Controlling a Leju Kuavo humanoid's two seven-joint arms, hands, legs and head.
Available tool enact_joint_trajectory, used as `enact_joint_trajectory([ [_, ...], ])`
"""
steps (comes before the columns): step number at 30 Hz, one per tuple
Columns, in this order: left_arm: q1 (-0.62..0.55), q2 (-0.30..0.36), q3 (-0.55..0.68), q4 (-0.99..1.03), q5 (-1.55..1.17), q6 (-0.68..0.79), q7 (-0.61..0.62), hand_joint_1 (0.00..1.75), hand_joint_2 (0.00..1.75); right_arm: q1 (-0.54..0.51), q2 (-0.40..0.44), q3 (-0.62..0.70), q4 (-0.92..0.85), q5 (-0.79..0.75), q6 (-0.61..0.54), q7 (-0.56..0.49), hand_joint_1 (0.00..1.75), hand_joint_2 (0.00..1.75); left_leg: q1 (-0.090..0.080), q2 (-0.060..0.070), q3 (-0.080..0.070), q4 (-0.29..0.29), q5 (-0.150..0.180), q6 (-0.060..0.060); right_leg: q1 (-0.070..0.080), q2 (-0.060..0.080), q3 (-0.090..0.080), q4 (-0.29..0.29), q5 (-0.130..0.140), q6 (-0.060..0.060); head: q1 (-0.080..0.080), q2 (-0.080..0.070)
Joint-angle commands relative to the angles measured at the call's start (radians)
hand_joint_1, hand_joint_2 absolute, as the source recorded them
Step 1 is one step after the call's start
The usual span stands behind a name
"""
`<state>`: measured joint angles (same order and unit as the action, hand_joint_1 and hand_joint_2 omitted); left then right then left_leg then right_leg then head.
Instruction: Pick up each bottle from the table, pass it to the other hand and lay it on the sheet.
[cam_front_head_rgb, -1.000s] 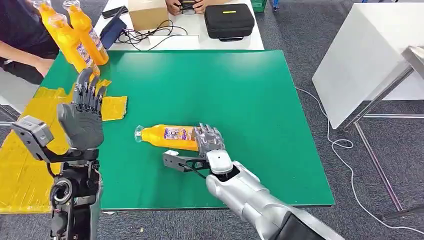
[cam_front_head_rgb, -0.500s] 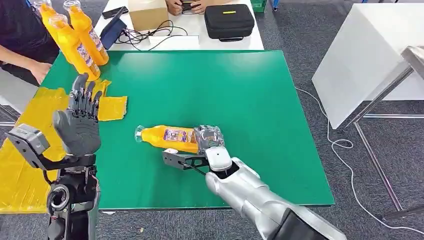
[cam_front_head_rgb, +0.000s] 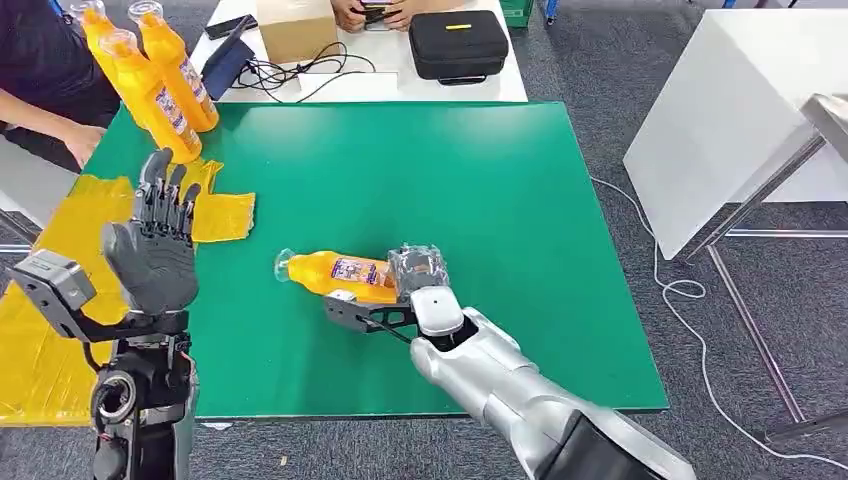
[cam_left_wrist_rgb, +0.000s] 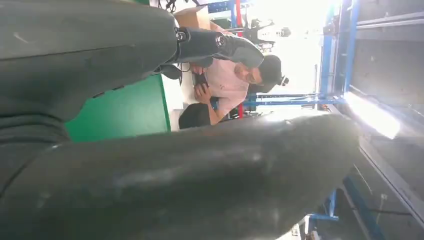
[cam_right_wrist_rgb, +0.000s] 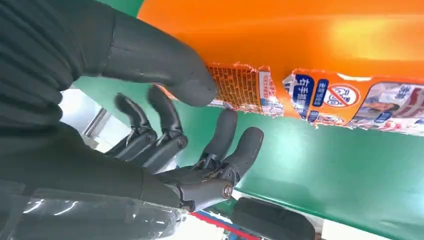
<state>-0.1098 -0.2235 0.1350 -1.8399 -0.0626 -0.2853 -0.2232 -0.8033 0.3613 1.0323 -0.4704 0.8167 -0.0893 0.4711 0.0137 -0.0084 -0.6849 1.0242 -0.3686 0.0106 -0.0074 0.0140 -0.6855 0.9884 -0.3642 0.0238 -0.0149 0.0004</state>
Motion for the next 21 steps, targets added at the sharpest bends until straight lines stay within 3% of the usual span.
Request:
enact_joint_trajectory([
  [1, -0.012, -0.01, 0.015, 0.016, -0.001, -0.004, 0.003, 0.0, 0.0, 0.007, -0.012, 0.042, 0.063, -0.007, 0.012, -0.004, 1.64, 1.75, -0.001, -0.001, 0.012, -0.002, -0.004, 0.0, 0.0, -0.004, 0.012, -0.001, -0.005, -0.001, 0.0, 0.0],
  [4, -0.012, -0.01, 0.015, 0.016, -0.001, -0.004, 0.003, 0.0, 0.0, 0.007, -0.012, 0.042, 0.063, -0.007, 0.012, -0.004, 1.64, 1.75, 0.0, -0.001, 0.004, -0.001, -0.001, 0.0, 0.0, -0.002, 0.004, -0.001, -0.002, 0.0, 0.0, 0.0],
  [20, -0.012, -0.01, 0.015, 0.016, -0.001, -0.004, 0.003, 0.0, 0.0, 0.007, -0.012, 0.042, 0.063, -0.007, 0.012, -0.004, 1.64, 1.75, 0.0, -0.001, 0.006, -0.001, -0.002, 0.0, 0.0, -0.003, 0.006, -0.001, -0.003, -0.001, 0.0, 0.0],
  [21, -0.012, -0.01, 0.015, 0.016, -0.001, -0.004, 0.003, 0.0, 0.0, 0.007, -0.012, 0.042, 0.063, -0.007, 0.012, -0.004, 0.0, 0.0, 0.0, -0.001, 0.003, -0.001, -0.001, 0.0, 0.0, -0.002, 0.003, -0.001, -0.001, -0.001, 0.0, 0.0],
])
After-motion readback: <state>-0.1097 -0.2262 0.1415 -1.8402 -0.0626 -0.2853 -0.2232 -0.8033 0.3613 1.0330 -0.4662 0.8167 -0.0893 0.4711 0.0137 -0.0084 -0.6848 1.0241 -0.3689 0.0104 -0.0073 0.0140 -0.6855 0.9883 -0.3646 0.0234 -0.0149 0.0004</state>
